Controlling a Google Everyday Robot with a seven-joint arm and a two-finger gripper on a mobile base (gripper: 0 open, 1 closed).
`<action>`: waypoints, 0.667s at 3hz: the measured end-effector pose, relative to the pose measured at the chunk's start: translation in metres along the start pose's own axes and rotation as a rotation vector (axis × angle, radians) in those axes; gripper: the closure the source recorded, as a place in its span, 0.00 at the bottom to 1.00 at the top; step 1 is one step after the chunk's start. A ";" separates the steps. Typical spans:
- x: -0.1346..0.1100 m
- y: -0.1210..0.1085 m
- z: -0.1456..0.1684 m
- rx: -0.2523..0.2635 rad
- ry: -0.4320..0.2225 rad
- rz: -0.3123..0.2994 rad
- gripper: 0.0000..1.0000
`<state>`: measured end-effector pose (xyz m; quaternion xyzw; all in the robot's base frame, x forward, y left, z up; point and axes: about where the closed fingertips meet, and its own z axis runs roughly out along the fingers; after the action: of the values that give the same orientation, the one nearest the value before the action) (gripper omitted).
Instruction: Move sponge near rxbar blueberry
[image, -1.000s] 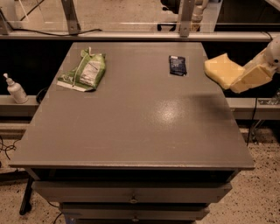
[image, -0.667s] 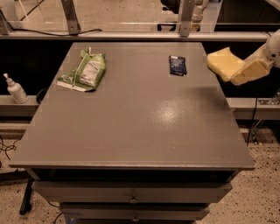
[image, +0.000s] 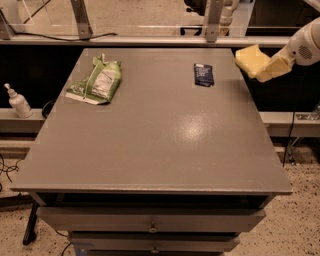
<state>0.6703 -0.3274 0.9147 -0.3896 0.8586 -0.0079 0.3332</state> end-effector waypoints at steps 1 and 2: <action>-0.006 -0.009 0.032 -0.011 0.017 -0.010 1.00; -0.016 -0.009 0.056 -0.021 0.027 -0.023 1.00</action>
Offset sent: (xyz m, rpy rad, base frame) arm 0.0692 0.0293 -0.0390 -0.0354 0.0300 0.0322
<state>0.7167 -0.3092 0.8830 -0.4025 0.8586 -0.0082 0.3173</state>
